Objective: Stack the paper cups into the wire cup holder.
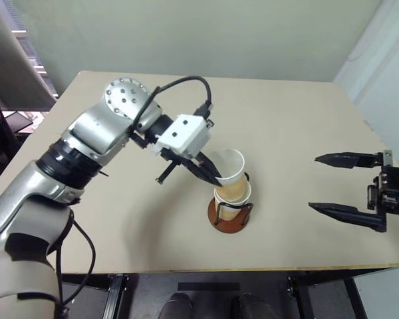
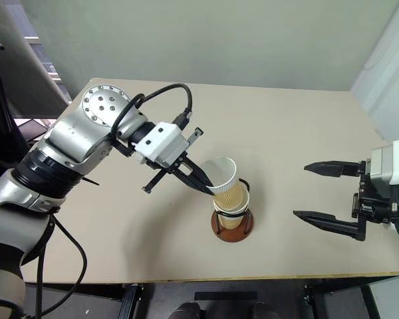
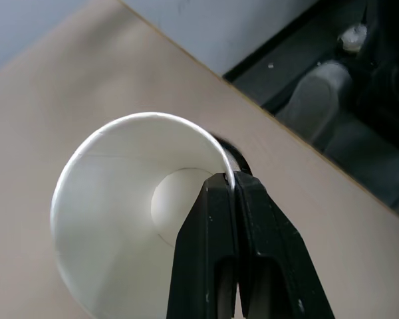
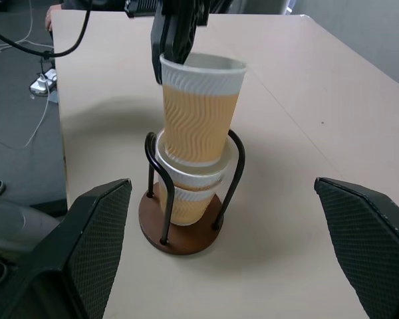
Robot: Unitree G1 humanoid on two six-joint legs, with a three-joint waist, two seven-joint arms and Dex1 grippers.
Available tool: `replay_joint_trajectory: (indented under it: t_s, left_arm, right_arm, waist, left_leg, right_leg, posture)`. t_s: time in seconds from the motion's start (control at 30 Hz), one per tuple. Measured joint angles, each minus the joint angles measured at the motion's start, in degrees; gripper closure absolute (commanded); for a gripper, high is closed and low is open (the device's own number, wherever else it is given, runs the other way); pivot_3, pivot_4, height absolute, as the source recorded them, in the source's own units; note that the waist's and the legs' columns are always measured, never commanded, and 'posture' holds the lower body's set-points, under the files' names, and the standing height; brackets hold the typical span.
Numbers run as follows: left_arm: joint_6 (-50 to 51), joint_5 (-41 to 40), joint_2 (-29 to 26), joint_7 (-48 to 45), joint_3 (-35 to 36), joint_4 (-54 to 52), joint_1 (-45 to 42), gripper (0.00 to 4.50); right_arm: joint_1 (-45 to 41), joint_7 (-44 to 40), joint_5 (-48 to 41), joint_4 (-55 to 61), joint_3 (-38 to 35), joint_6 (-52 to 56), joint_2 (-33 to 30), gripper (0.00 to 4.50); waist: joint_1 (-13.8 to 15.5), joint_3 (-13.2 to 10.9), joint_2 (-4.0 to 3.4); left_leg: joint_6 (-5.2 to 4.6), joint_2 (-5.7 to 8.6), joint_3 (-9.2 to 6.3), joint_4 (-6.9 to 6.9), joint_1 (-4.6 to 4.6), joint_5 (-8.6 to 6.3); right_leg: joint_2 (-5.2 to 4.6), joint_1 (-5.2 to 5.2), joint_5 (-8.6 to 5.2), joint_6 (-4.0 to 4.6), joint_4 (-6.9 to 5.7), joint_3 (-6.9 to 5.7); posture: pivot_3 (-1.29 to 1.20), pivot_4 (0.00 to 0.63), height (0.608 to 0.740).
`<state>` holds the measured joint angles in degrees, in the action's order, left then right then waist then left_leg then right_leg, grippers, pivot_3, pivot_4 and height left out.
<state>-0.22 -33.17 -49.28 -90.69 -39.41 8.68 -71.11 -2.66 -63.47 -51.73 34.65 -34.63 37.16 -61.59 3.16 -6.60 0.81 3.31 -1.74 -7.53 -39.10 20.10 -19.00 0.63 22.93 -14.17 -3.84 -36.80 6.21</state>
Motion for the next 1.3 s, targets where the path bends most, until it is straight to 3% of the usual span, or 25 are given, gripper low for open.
replay_joint_trajectory:
  t_s: [0.1, 0.2, 0.57, 0.7, 0.87, 1.03, 1.13, 1.3]
  left_arm:
    - [-0.1, 1.9, 0.9, 0.0, -0.1, 0.5, 0.0, 4.47]
    - [1.4, 2.0, 1.5, 0.0, -0.1, 0.4, 0.1, 3.89]
    - [4.5, 3.7, 2.4, -0.1, 2.5, -1.2, 1.7, 0.02]
    - [8.3, 3.7, 2.4, 1.2, 10.3, -1.5, 4.2, 0.02]
    - [16.0, 1.1, -9.4, 1.7, 23.5, -3.5, 17.2, 0.02]
    - [23.4, -3.4, -17.0, 2.5, 36.6, -6.7, 33.7, 0.02]
    - [27.7, -6.0, -18.3, 5.0, 46.4, -8.7, 43.4, 0.02]
    - [31.0, -7.6, -18.1, 8.3, 54.6, -9.6, 51.3, 0.02]
  right_arm:
    - [0.0, 0.3, 0.0, 0.1, 0.0, 0.1, 0.0, 0.00]
    - [0.0, 0.4, 0.0, 0.1, 0.0, 0.1, 0.0, 0.00]
    - [-1.5, 0.0, 0.2, -0.8, 2.2, -0.7, 0.0, 0.00]
    - [-5.0, -1.5, 0.9, -3.7, 5.6, -2.4, 0.0, 0.00]
    - [-7.4, -4.8, 2.6, -10.9, 9.4, -4.1, 0.2, 0.00]
    - [-10.2, -9.0, 5.0, -19.8, 12.5, -6.1, 0.2, 0.00]
    - [-10.8, -10.8, 7.2, -23.2, 13.5, -7.5, 0.1, 0.00]
    - [-13.0, -12.5, 10.5, -26.6, 14.2, -9.6, -0.7, 0.00]
  waist:
    - [0.0, 0.0, 0.00]
    - [0.0, 0.0, 0.00]
    - [0.0, 0.0, 0.00]
    - [-0.2, 0.0, 0.00]
    - [-1.6, 0.0, -0.10]
    - [-1.5, 0.0, -0.10]
    - [-1.2, 0.0, -0.10]
    - [-1.2, 0.0, -0.09]
  left_leg:
    - [-0.02, 0.01, 0.04, 0.01, 0.02, -0.01]
    - [-0.03, 0.03, 0.07, 0.02, 0.04, -0.02]
    - [-0.04, 0.02, 0.08, 0.01, 0.03, -0.02]
    - [-0.04, 0.01, 0.09, 0.02, 0.02, -0.02]
    - [0.03, -0.03, 0.15, 0.25, 0.02, 0.02]
    - [0.07, -0.19, 0.08, 0.29, 0.04, 0.04]
    - [0.06, -0.21, 0.07, 0.30, 0.03, 0.04]
    - [0.06, -0.13, 0.10, 0.28, -0.01, 0.04]
  right_leg:
    - [0.01, 0.01, 0.00, -0.01, 0.02, 0.01]
    - [0.01, 0.03, -0.01, -0.01, 0.03, 0.02]
    - [0.03, 0.04, 0.00, -0.03, 0.02, 0.05]
    - [0.04, 0.07, 0.00, -0.05, 0.01, 0.08]
    - [0.15, 0.39, -0.01, -0.05, -0.07, 0.14]
    - [0.06, 0.51, -0.01, -0.03, -0.15, 0.25]
    - [-0.01, 0.51, -0.03, 0.01, -0.19, 0.29]
    - [0.00, 0.51, -0.05, 0.16, -0.26, 0.28]
  posture:
    - [0.00, 0.150, 0.740]
    - [0.00, 0.150, 0.740]
    - [0.00, 0.150, 0.740]
    - [0.00, 0.150, 0.740]
    - [0.00, 0.150, 0.740]
    - [0.00, 0.150, 0.740]
    - [0.00, 0.150, 0.740]
    - [0.00, 0.150, 0.740]
